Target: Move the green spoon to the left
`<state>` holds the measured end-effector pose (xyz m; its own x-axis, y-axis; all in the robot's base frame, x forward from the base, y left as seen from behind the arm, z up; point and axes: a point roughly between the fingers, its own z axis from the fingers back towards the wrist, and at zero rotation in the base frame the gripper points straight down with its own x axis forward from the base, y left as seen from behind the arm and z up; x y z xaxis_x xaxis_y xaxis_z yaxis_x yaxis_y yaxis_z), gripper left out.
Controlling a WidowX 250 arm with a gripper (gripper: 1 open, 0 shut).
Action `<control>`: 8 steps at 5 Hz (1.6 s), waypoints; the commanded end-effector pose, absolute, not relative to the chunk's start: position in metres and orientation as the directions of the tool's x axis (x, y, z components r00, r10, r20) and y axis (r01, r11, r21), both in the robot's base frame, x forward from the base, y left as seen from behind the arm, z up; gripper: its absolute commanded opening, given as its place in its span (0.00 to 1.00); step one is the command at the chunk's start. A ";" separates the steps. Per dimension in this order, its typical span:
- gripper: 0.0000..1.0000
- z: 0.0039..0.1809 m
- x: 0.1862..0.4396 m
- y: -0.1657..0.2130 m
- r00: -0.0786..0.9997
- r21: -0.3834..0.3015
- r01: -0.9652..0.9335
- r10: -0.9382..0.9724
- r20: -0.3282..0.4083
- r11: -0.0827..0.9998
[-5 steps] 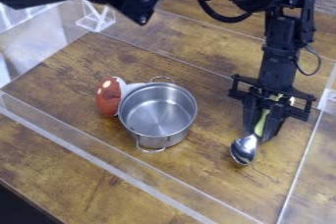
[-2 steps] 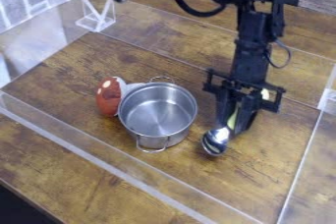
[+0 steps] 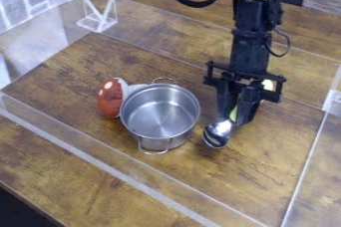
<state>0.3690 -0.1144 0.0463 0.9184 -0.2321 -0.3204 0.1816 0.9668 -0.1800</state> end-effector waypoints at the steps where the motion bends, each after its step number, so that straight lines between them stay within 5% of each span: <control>1: 0.00 0.083 0.377 -0.129 0.931 -0.192 0.264 -0.302 -0.204 0.945; 3: 0.00 0.064 0.384 -0.132 0.882 -0.195 0.388 -0.424 -0.207 0.901; 5: 0.00 0.083 0.374 -0.119 0.908 -0.205 0.325 -0.366 -0.206 0.923; 8: 0.00 0.086 0.389 -0.116 0.908 -0.210 0.336 -0.375 -0.187 0.918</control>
<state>0.3817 -0.1251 0.0551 0.8832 -0.3864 -0.2657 0.3338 0.9160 -0.2225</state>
